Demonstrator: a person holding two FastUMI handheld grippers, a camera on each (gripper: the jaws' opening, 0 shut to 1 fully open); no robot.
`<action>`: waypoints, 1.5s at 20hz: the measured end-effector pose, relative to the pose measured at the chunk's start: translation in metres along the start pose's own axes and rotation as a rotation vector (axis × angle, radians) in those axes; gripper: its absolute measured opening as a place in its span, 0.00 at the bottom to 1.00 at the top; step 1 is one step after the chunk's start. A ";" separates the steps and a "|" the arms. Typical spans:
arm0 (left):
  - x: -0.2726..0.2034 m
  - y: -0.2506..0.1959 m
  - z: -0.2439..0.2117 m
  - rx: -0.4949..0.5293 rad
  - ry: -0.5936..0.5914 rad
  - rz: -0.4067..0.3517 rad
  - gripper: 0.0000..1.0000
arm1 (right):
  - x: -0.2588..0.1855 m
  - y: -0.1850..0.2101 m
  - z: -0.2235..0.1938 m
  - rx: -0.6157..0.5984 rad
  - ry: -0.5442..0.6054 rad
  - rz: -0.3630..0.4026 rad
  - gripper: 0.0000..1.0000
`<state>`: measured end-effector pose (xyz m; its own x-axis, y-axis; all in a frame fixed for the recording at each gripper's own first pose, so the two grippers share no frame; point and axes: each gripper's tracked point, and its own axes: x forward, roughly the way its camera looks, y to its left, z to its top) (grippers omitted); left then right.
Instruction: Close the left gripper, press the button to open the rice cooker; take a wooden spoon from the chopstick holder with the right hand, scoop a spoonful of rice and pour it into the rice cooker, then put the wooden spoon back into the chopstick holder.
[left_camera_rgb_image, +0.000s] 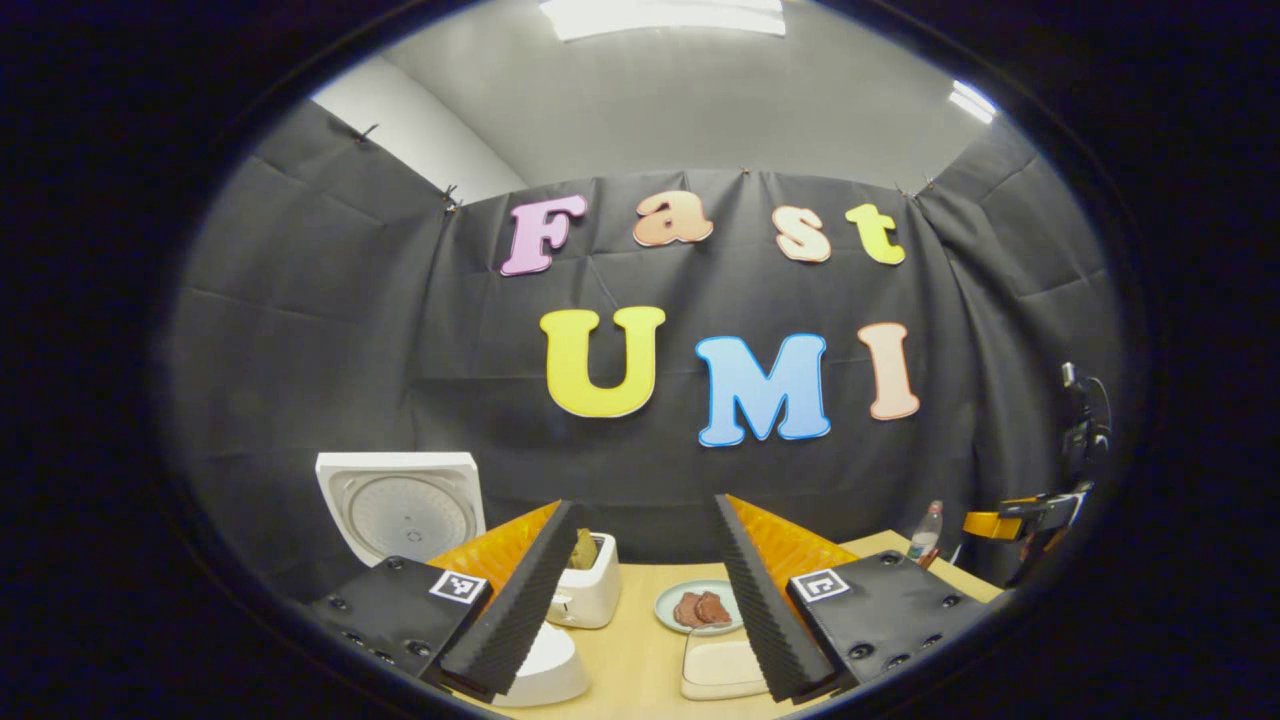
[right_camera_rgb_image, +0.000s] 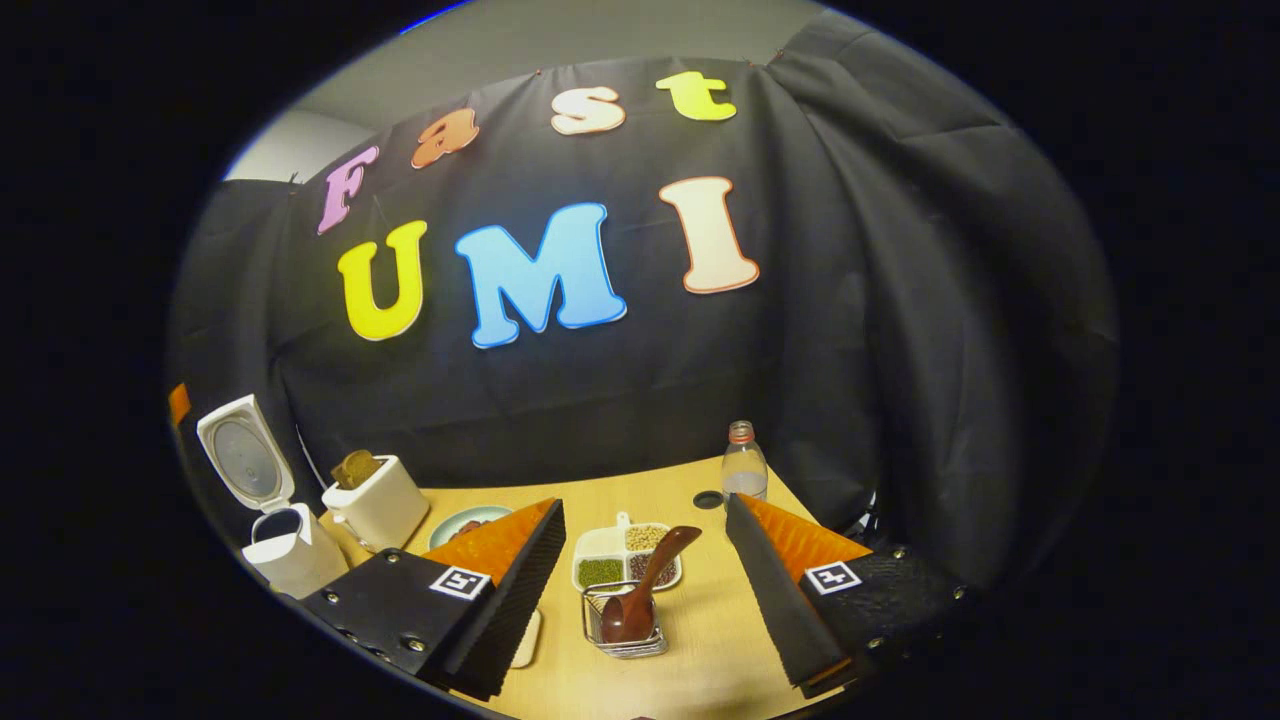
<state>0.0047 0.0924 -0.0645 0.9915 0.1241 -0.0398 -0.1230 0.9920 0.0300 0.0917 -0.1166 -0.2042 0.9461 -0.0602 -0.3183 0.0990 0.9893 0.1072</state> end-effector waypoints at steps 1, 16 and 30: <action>-0.002 0.001 -0.002 0.004 0.008 0.008 0.94 | 0.010 -0.005 -0.009 -0.007 0.020 -0.003 0.99; -0.012 -0.006 -0.022 0.022 0.088 0.016 0.94 | 0.128 -0.008 -0.089 0.160 0.288 0.092 0.75; -0.006 0.018 -0.024 0.016 0.055 0.023 0.96 | 0.075 0.042 -0.012 0.120 0.153 0.152 0.10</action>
<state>-0.0050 0.1105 -0.0874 0.9844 0.1487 -0.0941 -0.1448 0.9883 0.0475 0.1634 -0.0777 -0.2351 0.8961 0.1177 -0.4280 0.0041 0.9620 0.2731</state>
